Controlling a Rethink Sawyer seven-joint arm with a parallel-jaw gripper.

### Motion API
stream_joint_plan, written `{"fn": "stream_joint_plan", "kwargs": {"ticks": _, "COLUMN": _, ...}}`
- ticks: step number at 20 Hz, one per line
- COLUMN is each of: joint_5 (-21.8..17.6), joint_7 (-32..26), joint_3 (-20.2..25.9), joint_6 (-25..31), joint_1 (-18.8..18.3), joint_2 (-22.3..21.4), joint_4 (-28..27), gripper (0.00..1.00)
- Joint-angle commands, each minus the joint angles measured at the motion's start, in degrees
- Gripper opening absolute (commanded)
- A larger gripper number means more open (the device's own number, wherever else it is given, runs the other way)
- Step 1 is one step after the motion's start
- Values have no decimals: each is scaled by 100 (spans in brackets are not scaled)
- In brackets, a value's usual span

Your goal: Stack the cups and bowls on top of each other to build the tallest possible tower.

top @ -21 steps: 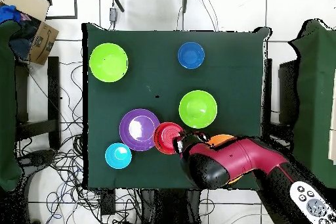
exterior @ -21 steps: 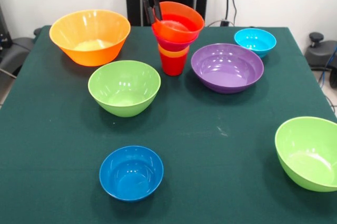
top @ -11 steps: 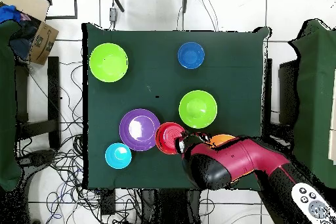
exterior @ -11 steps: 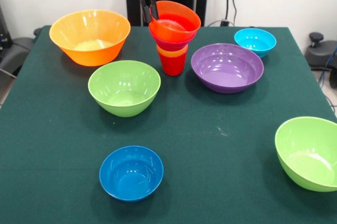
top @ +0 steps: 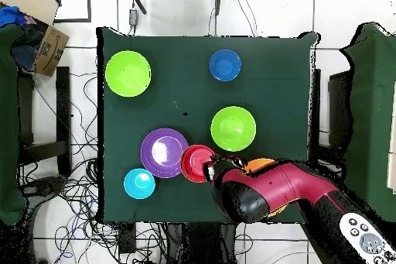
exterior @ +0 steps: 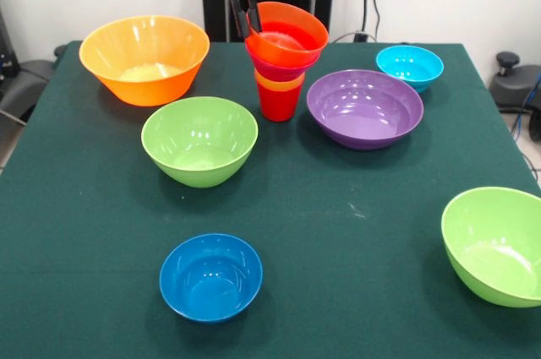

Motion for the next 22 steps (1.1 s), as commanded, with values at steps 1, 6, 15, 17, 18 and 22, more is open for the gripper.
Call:
{"fn": "stream_joint_plan", "kwargs": {"ticks": 1, "joint_5": -197, "joint_7": -560, "joint_3": -73, "joint_6": 345, "joint_1": 259, "joint_2": 268, "joint_4": 147, "gripper": 0}}
{"fn": "stream_joint_plan", "kwargs": {"ticks": 6, "joint_5": -86, "joint_7": -658, "joint_3": -44, "joint_6": 506, "joint_1": 194, "joint_2": 221, "joint_4": 132, "gripper": 0}}
{"fn": "stream_joint_plan", "kwargs": {"ticks": 15, "joint_5": 122, "joint_7": -685, "joint_3": 38, "joint_6": 558, "joint_1": 28, "joint_2": 272, "joint_4": 290, "gripper": 0}}
{"fn": "stream_joint_plan", "kwargs": {"ticks": 17, "joint_5": 151, "joint_7": -661, "joint_3": 47, "joint_6": 528, "joint_1": 13, "joint_2": 247, "joint_4": 343, "gripper": 0}}
{"fn": "stream_joint_plan", "kwargs": {"ticks": 18, "joint_5": 145, "joint_7": -648, "joint_3": 43, "joint_6": 500, "joint_1": 5, "joint_2": 253, "joint_4": 364, "gripper": 0}}
{"fn": "stream_joint_plan", "kwargs": {"ticks": 22, "joint_5": 87, "joint_7": -552, "joint_3": 0, "joint_6": 387, "joint_1": 17, "joint_2": 283, "joint_4": 440, "gripper": 0}}
